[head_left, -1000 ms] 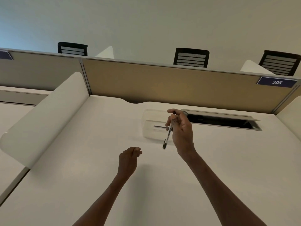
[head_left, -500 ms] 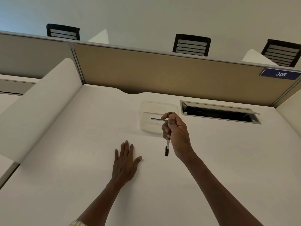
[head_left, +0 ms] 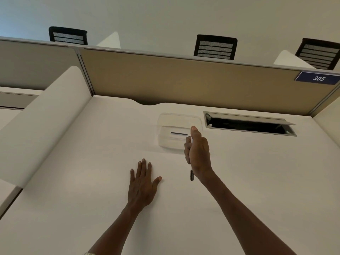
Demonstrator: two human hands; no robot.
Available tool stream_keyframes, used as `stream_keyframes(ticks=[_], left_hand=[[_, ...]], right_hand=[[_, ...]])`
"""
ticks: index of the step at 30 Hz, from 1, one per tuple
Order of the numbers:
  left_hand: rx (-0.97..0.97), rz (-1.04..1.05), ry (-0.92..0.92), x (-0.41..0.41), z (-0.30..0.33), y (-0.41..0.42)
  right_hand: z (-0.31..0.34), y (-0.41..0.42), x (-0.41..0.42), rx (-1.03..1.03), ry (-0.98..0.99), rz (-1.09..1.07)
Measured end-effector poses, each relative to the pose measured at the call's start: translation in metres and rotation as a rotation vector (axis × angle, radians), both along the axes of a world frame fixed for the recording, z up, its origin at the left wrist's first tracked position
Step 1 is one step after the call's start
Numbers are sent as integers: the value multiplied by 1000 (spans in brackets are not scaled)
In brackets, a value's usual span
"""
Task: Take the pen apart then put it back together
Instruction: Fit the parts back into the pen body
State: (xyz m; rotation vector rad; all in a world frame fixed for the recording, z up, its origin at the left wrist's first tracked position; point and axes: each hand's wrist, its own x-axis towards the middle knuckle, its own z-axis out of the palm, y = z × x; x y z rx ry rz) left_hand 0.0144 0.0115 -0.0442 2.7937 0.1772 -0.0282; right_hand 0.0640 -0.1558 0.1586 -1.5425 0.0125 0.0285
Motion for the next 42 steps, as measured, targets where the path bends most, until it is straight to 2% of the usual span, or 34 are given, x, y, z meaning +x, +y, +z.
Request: stream_keyframes(ticks=[9, 42], left_hand=[[5, -2, -2, 0, 1, 0], [15, -4, -19, 0, -2, 1]], right_hand=[[-2, 3, -2, -92, -121, 16], [-12, 5, -2, -191, -144, -8]])
